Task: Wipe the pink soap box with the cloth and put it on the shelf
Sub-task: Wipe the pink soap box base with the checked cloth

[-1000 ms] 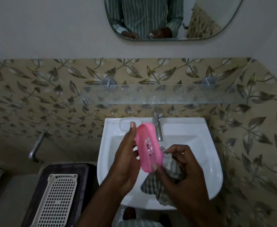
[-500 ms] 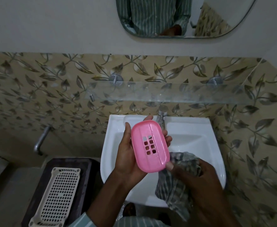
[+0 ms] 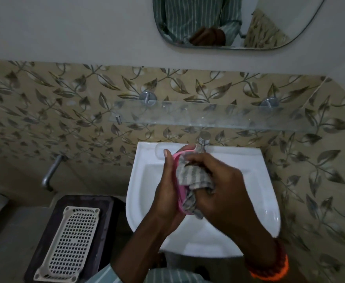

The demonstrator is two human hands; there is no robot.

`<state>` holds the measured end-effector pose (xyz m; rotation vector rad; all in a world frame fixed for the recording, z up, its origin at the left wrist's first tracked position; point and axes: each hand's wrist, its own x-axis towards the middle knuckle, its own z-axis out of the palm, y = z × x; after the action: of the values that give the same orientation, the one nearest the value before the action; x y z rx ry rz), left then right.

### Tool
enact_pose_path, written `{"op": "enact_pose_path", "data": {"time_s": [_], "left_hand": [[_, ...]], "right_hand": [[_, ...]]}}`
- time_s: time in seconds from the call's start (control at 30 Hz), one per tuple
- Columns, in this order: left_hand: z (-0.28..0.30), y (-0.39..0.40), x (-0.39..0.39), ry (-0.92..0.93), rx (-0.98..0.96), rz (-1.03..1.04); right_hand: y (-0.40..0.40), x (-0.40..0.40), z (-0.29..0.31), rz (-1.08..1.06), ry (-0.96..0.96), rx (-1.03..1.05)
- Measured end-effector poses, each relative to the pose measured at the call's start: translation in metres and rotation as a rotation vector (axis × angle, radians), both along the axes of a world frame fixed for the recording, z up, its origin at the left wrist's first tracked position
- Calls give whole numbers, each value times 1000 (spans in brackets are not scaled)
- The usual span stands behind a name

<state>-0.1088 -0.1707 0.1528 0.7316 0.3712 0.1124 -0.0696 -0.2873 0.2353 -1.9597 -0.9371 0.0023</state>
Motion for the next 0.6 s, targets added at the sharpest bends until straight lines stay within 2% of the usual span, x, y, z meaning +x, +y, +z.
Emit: {"op": "enact_pose_path", "data": {"time_s": [0.1,0.27,0.33,0.47,0.53,0.6], "left_hand": [[2,19,-3,-18,40,23],[2,20,1,-11,85,1],[2,19,0,-25,56,7],[4,13,-4,-8,-94,-52],[4,11,-3,-31,-130,-35],[4,12,0,-22,-99,-8]], "right_hand": [[0,-11,-2,94,6,-118],[-6,-14,-3,70,-43,-423],[-3,-11,2,117,-1,-375],[7,0,9,83,129,-48],[14,-1,5,19,73,33],[20,-7,-1,-56,-46,14]]}}
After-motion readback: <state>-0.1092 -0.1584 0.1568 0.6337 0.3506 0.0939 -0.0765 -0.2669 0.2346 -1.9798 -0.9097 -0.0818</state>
